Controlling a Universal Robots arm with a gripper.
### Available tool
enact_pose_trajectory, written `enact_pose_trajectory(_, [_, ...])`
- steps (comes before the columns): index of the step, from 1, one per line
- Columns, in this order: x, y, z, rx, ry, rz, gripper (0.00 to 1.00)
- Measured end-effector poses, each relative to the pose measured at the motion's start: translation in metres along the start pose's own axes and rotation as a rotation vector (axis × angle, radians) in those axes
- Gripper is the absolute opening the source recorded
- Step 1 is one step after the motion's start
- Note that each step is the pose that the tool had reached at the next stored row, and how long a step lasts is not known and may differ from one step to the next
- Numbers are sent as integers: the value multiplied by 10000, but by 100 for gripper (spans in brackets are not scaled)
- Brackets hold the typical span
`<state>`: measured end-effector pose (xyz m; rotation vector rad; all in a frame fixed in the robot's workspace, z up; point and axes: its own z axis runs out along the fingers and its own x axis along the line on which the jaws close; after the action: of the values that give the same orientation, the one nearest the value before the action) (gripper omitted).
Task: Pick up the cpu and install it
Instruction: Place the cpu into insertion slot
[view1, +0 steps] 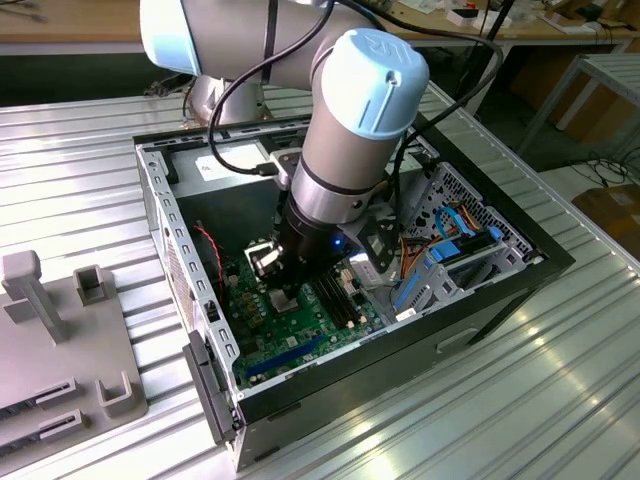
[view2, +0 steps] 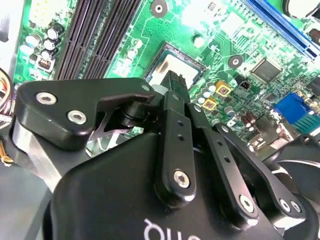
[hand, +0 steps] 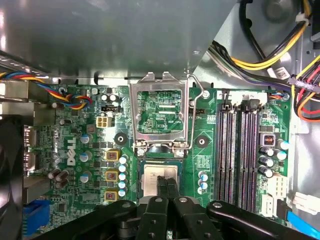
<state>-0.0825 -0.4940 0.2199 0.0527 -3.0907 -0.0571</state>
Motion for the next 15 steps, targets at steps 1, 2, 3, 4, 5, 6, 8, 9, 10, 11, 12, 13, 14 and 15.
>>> enact_pose_trajectory(1, [0, 1, -4, 2, 0, 0, 11])
enact_pose_trajectory(2, [0, 1, -14, 2, 0, 0, 11])
enact_pose_trajectory(3, [0, 1, -25, 0, -1, -2, 11])
enact_pose_trajectory(4, [1, 2, -44, 1, 0, -1, 11])
enact_pose_trajectory(5, [3, 3, -72, 0, 0, -1, 11])
enact_pose_trajectory(6, [1, 4, -77, 0, 3, -3, 11])
enact_pose_trajectory(8, [-44, 3, -73, -13, 27, -1, 11])
enact_pose_trajectory(9, [-82, 2, -68, -16, 40, 0, 11])
enact_pose_trajectory(10, [-109, 3, -64, -17, 47, 0, 11])
enact_pose_trajectory(11, [-164, 9, -57, -16, 60, -1, 11])
enact_pose_trajectory(12, [-187, 12, -50, -17, 63, -1, 11])
enact_pose_trajectory(13, [-203, 16, -34, -21, 67, 0, 11])
enact_pose_trajectory(14, [-207, 17, -17, -23, 67, 0, 11])
enact_pose_trajectory(15, [-209, 17, 0, -25, 68, 1, 11])
